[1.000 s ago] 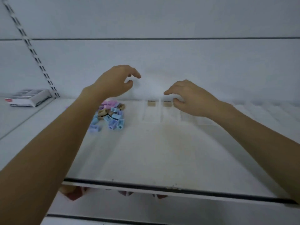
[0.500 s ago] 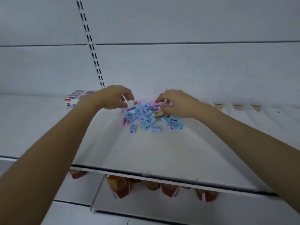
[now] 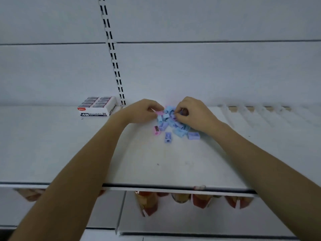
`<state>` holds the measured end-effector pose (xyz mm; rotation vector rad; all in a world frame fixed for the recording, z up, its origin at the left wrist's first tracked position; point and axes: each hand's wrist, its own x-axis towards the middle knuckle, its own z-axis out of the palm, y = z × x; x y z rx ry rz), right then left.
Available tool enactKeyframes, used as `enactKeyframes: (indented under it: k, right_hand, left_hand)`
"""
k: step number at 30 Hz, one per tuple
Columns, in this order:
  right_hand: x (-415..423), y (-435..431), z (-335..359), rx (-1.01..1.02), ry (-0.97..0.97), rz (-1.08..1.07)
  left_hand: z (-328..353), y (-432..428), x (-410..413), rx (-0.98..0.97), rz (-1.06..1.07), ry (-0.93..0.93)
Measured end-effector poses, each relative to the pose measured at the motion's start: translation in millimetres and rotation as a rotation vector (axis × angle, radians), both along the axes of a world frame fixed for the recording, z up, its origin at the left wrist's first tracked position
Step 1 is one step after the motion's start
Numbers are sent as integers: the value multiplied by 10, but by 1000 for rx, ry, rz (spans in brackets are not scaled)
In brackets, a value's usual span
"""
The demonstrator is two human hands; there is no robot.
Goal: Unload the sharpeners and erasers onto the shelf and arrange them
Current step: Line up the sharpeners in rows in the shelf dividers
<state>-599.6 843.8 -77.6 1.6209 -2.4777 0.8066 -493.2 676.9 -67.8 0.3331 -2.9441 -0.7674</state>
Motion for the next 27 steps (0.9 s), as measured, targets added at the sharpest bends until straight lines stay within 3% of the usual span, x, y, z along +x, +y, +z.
enactKeyframes:
  k: [3, 6, 13, 17, 21, 27]
  right_hand:
    - [-21, 49, -16, -121, -105, -38]
    - [-21, 86, -3, -207, -234, -70]
    - [69, 82, 44, -344, -465, 23]
    - [120, 109, 74, -368, -596, 140]
    - [158, 137, 98, -395, -642, 170]
    - [136, 133, 69, -432, -708, 144]
  left_hand:
    - [-114, 38, -9, 79, -26, 97]
    - [-183, 6, -14, 26, -27, 178]
    - [-249, 49, -15, 26, 42, 334]
    - [-208, 94, -23, 232, 133, 446]
    - [-154, 162, 21, 471, 80, 484]
    - [-121, 194, 78, 601, 64, 534]
